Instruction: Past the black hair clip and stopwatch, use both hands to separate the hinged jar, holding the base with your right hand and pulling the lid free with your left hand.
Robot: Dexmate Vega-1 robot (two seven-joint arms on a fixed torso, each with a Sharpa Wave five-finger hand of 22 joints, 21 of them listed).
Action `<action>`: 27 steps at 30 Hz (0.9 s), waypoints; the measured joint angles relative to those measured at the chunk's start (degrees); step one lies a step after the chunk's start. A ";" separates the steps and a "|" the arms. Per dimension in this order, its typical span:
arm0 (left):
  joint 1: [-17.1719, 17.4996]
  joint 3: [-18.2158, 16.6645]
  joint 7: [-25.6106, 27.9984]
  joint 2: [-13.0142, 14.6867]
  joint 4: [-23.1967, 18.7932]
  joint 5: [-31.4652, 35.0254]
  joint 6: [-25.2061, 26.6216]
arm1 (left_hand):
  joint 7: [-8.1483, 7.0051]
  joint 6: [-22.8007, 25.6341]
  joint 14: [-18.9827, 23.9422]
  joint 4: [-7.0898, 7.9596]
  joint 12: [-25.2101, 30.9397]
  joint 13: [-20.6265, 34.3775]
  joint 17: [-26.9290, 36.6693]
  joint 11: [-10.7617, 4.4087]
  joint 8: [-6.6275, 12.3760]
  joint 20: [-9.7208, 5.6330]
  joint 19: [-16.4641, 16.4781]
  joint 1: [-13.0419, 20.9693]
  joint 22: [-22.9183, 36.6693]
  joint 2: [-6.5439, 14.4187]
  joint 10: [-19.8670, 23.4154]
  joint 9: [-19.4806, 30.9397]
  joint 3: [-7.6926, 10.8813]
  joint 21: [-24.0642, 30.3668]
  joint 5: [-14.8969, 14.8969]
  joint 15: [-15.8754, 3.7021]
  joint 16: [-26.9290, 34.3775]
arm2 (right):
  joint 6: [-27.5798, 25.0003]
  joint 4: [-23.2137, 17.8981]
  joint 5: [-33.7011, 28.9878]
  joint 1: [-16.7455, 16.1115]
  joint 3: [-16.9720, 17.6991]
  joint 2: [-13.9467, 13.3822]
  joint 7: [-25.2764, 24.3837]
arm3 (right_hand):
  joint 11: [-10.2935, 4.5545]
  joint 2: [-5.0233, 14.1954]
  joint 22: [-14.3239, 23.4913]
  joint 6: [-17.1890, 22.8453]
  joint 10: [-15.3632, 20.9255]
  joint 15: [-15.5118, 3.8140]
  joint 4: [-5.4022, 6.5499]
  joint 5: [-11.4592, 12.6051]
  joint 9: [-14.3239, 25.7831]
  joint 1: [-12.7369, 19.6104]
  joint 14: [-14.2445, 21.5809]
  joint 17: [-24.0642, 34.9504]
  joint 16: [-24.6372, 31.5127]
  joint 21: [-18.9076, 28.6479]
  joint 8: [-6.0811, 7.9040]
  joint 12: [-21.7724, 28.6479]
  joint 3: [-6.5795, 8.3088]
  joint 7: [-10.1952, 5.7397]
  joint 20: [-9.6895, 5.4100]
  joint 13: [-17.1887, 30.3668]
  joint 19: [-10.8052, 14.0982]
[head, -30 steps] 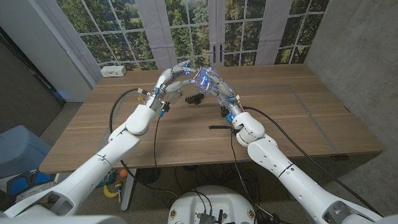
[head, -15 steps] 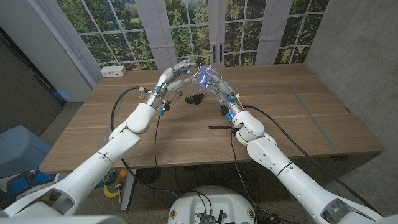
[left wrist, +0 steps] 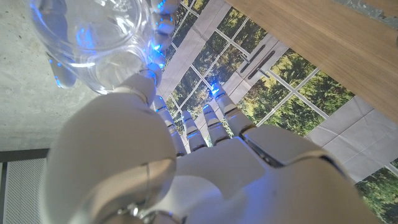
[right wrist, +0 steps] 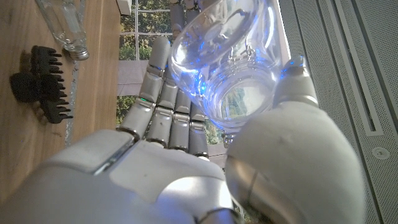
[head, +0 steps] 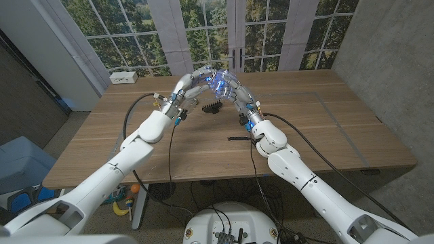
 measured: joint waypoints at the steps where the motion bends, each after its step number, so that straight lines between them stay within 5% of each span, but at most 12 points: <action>1: 0.08 -0.08 0.00 0.37 -0.53 0.21 0.13 | -0.02 -0.34 -0.19 0.00 0.00 0.00 0.00 -0.18 0.00 0.12 0.12 0.21 0.00 -0.22 -0.19 0.00 0.00 -0.13 0.00 -0.18 0.00 | 0.31 0.19 -0.04 0.08 0.27 0.17 -0.28 | 0.00 0.00 -0.02 0.00 0.00 0.00 0.00 0.00 0.00 0.00 0.00 2.66 0.00 0.04 -0.11 0.00 0.00 0.00 0.00 0.91 0.00; 3: 0.51 -0.36 0.05 0.96 -1.37 0.75 0.45 | -0.05 -0.31 -0.19 -0.37 0.00 0.00 0.00 -0.28 0.00 0.11 0.11 0.44 0.00 -0.44 -0.28 0.00 -1.08 -0.22 -0.11 -0.18 0.00 | 0.44 0.36 -0.06 0.11 0.49 0.29 -0.69 | 0.00 0.00 -0.07 0.00 0.00 0.00 0.00 0.00 0.00 0.00 0.00 8.65 -0.01 0.23 -0.26 0.00 0.00 0.00 0.24 2.29 -0.24; 7: 1.29 -1.04 0.92 1.64 -2.32 1.46 0.95 | -0.21 1.93 -0.19 -1.07 0.00 0.00 -0.01 -0.27 0.98 0.33 -0.11 -1.45 0.00 -3.08 -0.27 0.00 -2.11 -0.59 -0.28 -0.18 0.00 | 0.80 0.84 0.01 0.17 1.05 0.73 -1.16 | 0.00 0.00 -0.45 0.00 0.00 0.01 0.00 0.00 0.00 0.00 0.00 9.26 -0.05 0.46 -0.42 0.00 0.00 0.00 0.32 2.33 -0.32; 13: 2.43 -2.29 2.74 2.01 -3.11 1.90 0.66 | -0.03 9.56 1.53 -0.71 1.00 0.00 -0.01 -0.55 4.26 0.63 0.48 -1.18 -0.01 -1.23 2.94 0.78 -2.40 -0.90 -0.21 -0.05 0.36 | 1.49 1.52 0.75 0.28 1.82 1.37 -1.50 | 0.00 0.00 -0.81 0.00 0.00 0.01 0.00 0.00 -0.01 0.00 -0.01 9.23 -0.12 0.91 -0.56 -0.04 0.00 0.00 0.33 2.32 -0.33; 27: 3.20 -3.64 5.40 0.11 -1.62 1.81 -2.52 | -0.14 14.77 3.73 -0.73 1.13 -0.01 -0.01 -1.31 5.16 0.31 1.97 -1.15 0.27 0.30 5.28 0.37 -2.88 -0.90 -0.21 -0.18 0.50 | 6.75 5.44 4.43 0.53 2.81 3.07 4.46 | 0.00 0.00 -1.46 -0.01 0.00 0.01 0.00 0.00 0.48 0.00 -0.01 9.23 -0.21 1.99 -0.99 -0.22 0.00 -0.01 0.82 2.39 -0.82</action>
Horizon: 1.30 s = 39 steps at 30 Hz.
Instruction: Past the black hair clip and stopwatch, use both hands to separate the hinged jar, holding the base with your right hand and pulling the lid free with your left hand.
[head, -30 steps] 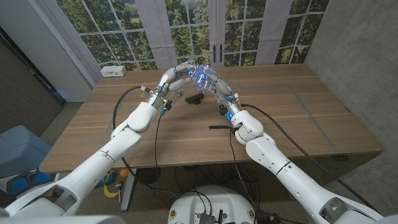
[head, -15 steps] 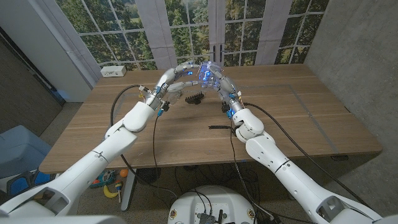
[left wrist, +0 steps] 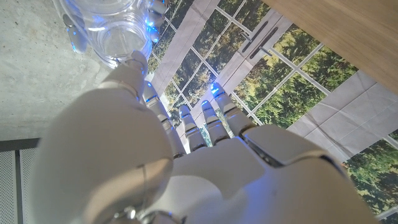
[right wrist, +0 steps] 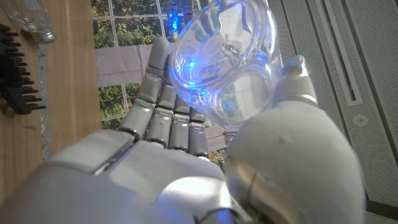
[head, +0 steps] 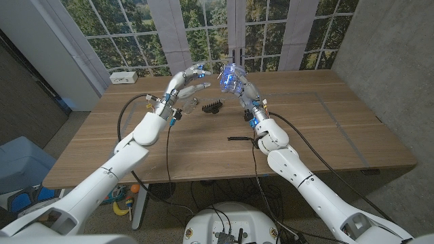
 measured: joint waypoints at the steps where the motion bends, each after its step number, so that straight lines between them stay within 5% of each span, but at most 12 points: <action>1: 0.00 0.00 0.01 0.00 0.00 -0.12 -0.20 | 0.00 0.00 0.00 -0.17 0.00 0.00 0.00 0.00 0.00 0.00 0.00 0.00 0.00 0.00 0.00 0.00 -0.17 0.00 0.00 0.00 0.00 | 0.00 0.13 0.00 0.04 -0.05 0.06 0.00 | 0.00 0.00 -0.03 0.00 0.00 0.00 0.00 0.00 0.00 0.00 0.00 0.00 0.00 0.22 -0.01 0.00 0.00 0.00 0.00 0.00 0.00; 18: -0.79 0.19 -1.70 -0.60 0.65 -0.87 -1.70 | -0.35 1.60 0.00 -0.55 -0.07 0.00 0.00 0.00 0.00 -0.31 0.31 0.62 -0.01 -0.63 -0.44 0.01 -1.03 -0.41 0.00 0.00 0.00 | 2.69 2.96 -3.60 1.38 -0.81 1.51 -0.93 | 0.00 0.00 -1.04 0.00 0.00 0.00 0.00 0.00 0.09 0.00 0.00 0.00 -0.22 1.50 -0.43 -0.29 0.00 0.00 0.20 0.08 -0.20; 30: -1.56 0.52 -1.22 -1.87 1.64 0.02 -2.37 | 0.77 3.63 0.00 -0.55 -0.06 -0.01 -0.01 -0.64 0.64 -0.31 0.30 1.14 -0.01 -0.53 0.21 0.16 -1.03 -0.80 0.22 0.00 0.00 | 3.82 2.72 -3.75 1.52 -1.48 1.48 0.89 | 0.00 0.00 -1.59 0.11 0.00 0.00 0.00 0.00 0.47 0.00 0.00 0.00 -0.22 2.32 -0.66 -0.48 0.00 0.11 0.41 0.33 -0.42; 39: -1.56 0.52 -1.32 -1.87 1.64 -0.06 -2.80 | 0.82 3.62 -0.01 -0.24 -0.45 -0.01 -0.01 -0.82 0.65 -0.72 0.71 0.73 -0.01 -2.15 0.39 0.22 -3.10 -1.23 0.16 0.00 0.00 | 3.82 3.05 -3.75 1.92 -1.93 1.85 0.89 | 0.00 0.00 -2.12 0.11 0.00 0.00 0.00 0.00 0.49 0.00 0.00 0.44 -0.14 2.76 -0.77 -0.50 0.00 0.11 0.20 0.33 -1.04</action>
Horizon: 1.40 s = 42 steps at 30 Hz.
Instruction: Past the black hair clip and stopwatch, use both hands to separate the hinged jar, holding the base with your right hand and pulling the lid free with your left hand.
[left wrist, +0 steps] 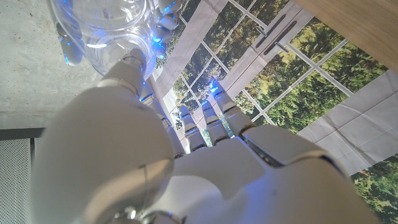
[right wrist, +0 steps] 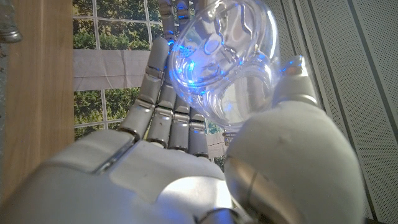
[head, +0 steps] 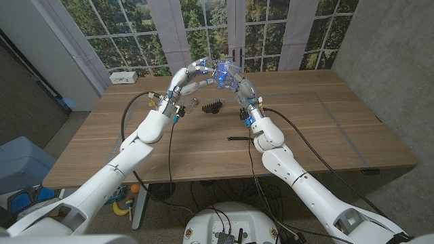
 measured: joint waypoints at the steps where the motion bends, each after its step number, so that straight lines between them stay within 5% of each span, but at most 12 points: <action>1: 0.00 0.00 -0.20 0.00 0.00 -0.09 -0.03 | -0.21 -0.39 0.00 0.04 -0.05 0.00 0.00 0.02 -0.09 0.00 0.00 -0.07 0.00 -0.07 -0.02 0.01 -0.17 -0.05 -0.16 0.00 -0.13 | 0.00 0.12 0.00 0.10 -0.07 0.13 0.00 | 0.00 0.00 0.01 0.00 0.00 0.00 0.00 0.00 0.00 0.00 0.00 0.75 0.00 0.01 0.03 0.00 0.00 0.00 0.00 0.00 0.00; 9: -0.76 0.66 -1.62 -0.37 0.79 -1.36 -0.82 | 0.00 -1.04 0.00 0.41 -0.05 0.00 0.00 -0.10 -0.56 0.00 0.00 -1.42 0.00 -1.40 -0.53 -0.12 -0.56 -0.22 -0.34 0.00 -0.28 | 2.85 1.33 -2.63 0.60 -0.17 0.88 0.08 | 0.10 0.00 -0.55 0.00 0.10 0.00 0.00 0.00 -0.08 0.00 0.00 3.28 0.00 0.83 0.13 0.00 0.00 0.00 0.00 0.03 0.00; 15: -0.41 0.52 -2.08 -0.18 0.68 -1.73 -1.36 | 0.09 -1.73 0.00 0.40 -0.05 0.00 0.09 0.20 -1.08 0.43 0.00 -1.01 0.00 -0.55 -0.83 -0.29 -0.71 -0.45 -0.54 0.00 -0.28 | 3.11 2.49 -3.34 1.07 -0.19 1.67 -1.07 | 0.10 0.00 -0.85 0.56 0.10 0.00 0.00 0.00 -0.09 0.00 0.00 3.28 0.00 1.28 0.12 0.00 0.00 -0.57 0.00 0.17 -0.80; 27: -0.21 0.00 -2.28 -1.30 1.19 -2.90 -3.98 | 2.72 0.86 2.05 -0.68 0.23 0.00 0.29 -0.92 -0.20 1.24 0.81 2.73 0.28 2.97 1.15 -0.29 0.37 -0.66 0.29 0.00 0.00 | 3.14 3.53 -3.69 1.70 -0.24 2.33 -1.74 | -0.30 0.00 -1.63 1.22 0.70 0.00 0.00 -0.03 -0.06 0.00 0.00 3.77 -0.01 2.12 -0.55 -0.21 0.00 -0.60 0.00 0.25 -0.80; 29: -0.42 0.04 -2.90 -1.62 1.56 -3.87 -4.80 | 4.64 -1.13 2.26 -0.71 0.18 0.00 0.29 -0.81 0.69 1.02 1.03 3.83 0.28 2.72 1.04 -0.24 0.40 -0.66 0.51 0.21 0.00 | 2.90 3.59 -3.72 1.88 -0.28 2.43 -1.89 | -0.30 0.00 -1.86 1.22 0.71 0.00 0.00 -0.03 -0.06 0.00 0.00 3.76 -0.06 2.53 -0.57 -0.22 0.00 -0.60 0.00 0.08 -0.80; 35: -0.49 0.07 -3.56 -1.87 1.78 -5.31 -6.32 | 4.81 -1.55 2.66 0.01 -0.68 0.29 0.54 0.83 -1.95 0.71 1.33 4.62 0.27 1.11 -2.90 -0.05 -1.10 -1.33 0.51 0.00 0.00 | 2.64 3.73 -3.71 2.27 -0.31 2.70 -1.94 | -0.11 0.00 -2.15 1.23 0.90 0.00 0.00 -0.04 -0.06 0.00 0.00 3.76 -0.18 3.01 -0.80 -0.40 0.00 -0.59 0.19 0.09 -1.01; 40: 0.63 -0.96 -1.43 -3.82 1.54 -3.91 -6.54 | 10.99 -7.73 2.40 0.52 -0.83 0.99 0.83 1.80 -1.99 1.67 0.38 4.00 0.27 0.52 -7.56 7.58 -2.73 -2.50 0.29 0.00 0.00 | 1.32 4.34 -1.97 2.66 -0.22 3.14 -1.42 | -0.11 -0.01 -2.45 1.53 0.90 0.00 0.00 -0.04 -0.05 0.00 0.00 3.73 -0.32 3.41 -1.02 -0.65 0.00 -0.29 -0.44 0.10 -1.65; 41: 0.63 -0.96 -0.73 -3.82 1.54 -3.55 -6.55 | 10.89 -10.51 2.22 0.64 -0.83 1.08 0.83 2.04 -1.98 1.93 0.11 3.64 0.27 0.15 -8.27 8.55 -3.01 -2.69 0.05 -0.01 0.00 | 1.32 4.49 -1.97 2.80 -0.19 3.26 -1.42 | -0.11 0.00 -2.59 1.53 0.90 0.00 0.00 -0.04 0.05 0.00 0.00 3.73 -0.31 3.45 -1.09 -0.67 0.00 -0.29 -0.43 0.11 -1.66; 42: 0.63 -0.96 0.02 -3.82 1.54 -3.12 -6.64 | 6.36 -17.29 2.22 0.71 -0.83 1.21 0.95 2.24 -1.98 2.17 -0.13 3.32 0.27 -0.15 -8.86 9.66 -3.07 -2.77 0.00 -0.01 0.00 | 1.32 4.63 -1.97 2.95 -0.17 3.33 -1.42 | -0.11 0.00 -2.62 1.53 0.90 0.00 0.00 -0.04 0.05 0.00 0.00 3.74 -0.31 3.46 -1.17 -0.67 0.00 -0.29 -0.43 0.14 -1.66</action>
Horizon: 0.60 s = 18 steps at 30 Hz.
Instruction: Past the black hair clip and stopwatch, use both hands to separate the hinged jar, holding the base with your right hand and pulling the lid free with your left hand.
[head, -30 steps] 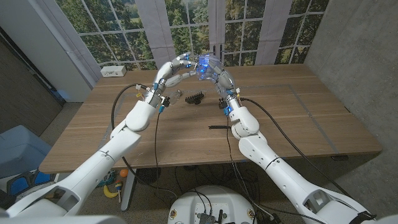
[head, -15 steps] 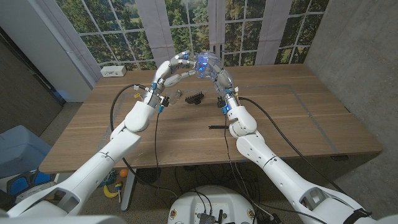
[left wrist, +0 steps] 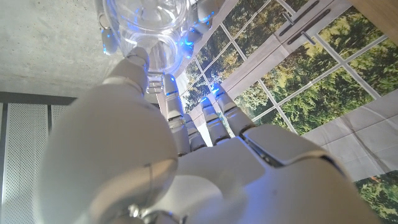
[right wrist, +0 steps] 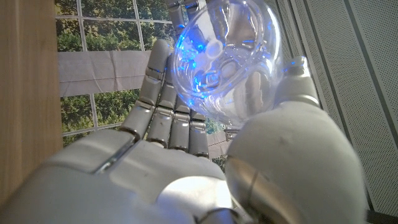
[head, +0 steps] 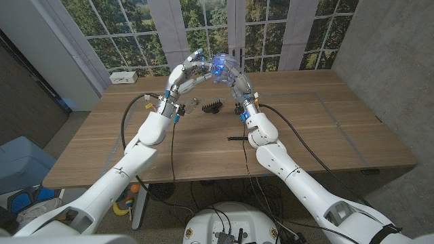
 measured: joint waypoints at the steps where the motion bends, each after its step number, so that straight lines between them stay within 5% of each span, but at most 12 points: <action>1: 0.00 0.00 0.34 0.00 0.00 0.41 -0.03 | -2.08 -4.14 0.00 0.00 0.00 0.13 0.10 0.04 0.12 0.21 -0.21 -0.01 0.00 0.01 -0.39 0.59 0.00 0.00 0.00 0.00 0.00 | 0.00 0.17 0.00 0.02 -0.01 0.02 0.00 | 0.00 0.00 -0.01 0.00 0.00 0.00 0.00 0.00 0.00 0.00 0.00 0.00 0.01 0.02 0.00 -0.01 0.00 0.00 0.00 0.00 0.00; 5: 1.34 -1.33 3.26 -2.12 -1.12 2.13 0.50 | -3.38 -7.77 0.00 0.00 0.00 0.16 0.14 0.53 0.46 0.20 -0.20 -0.31 0.00 0.32 -0.88 1.80 0.00 -0.27 0.00 0.00 0.00 | -0.42 0.59 0.92 0.35 0.08 0.38 0.57 | 0.00 0.00 -0.26 0.00 0.00 0.00 0.00 0.00 0.00 0.00 0.00 0.00 0.01 0.29 0.01 0.03 0.00 0.00 0.09 0.08 -0.10; 13: 1.94 -1.75 6.54 -3.01 -1.57 4.22 2.67 | -5.38 -5.77 -0.64 0.00 0.62 0.65 0.13 0.00 3.61 0.50 -0.50 0.02 -0.01 1.24 -0.35 3.95 0.01 -0.40 0.28 0.04 0.40 | 0.08 1.95 1.25 0.95 0.20 1.16 1.07 | 0.00 0.00 -0.60 0.00 0.00 0.00 0.00 0.00 0.00 0.00 0.00 0.00 0.01 0.72 0.01 0.02 0.00 0.00 0.23 0.08 -0.38; 18: 1.89 -1.96 6.75 -2.88 -0.98 4.35 3.24 | -7.15 2.12 -1.43 -0.05 1.29 0.53 0.13 -0.76 8.74 0.62 -0.62 -0.38 -0.01 1.64 1.66 5.77 -0.41 -0.64 0.73 0.00 0.40 | 1.45 2.79 1.53 1.34 0.58 1.83 1.27 | 0.01 0.00 -0.82 -0.01 0.01 0.00 0.00 0.00 0.00 0.00 0.00 0.00 0.01 0.99 -0.01 0.02 0.00 -0.01 0.25 0.07 -0.40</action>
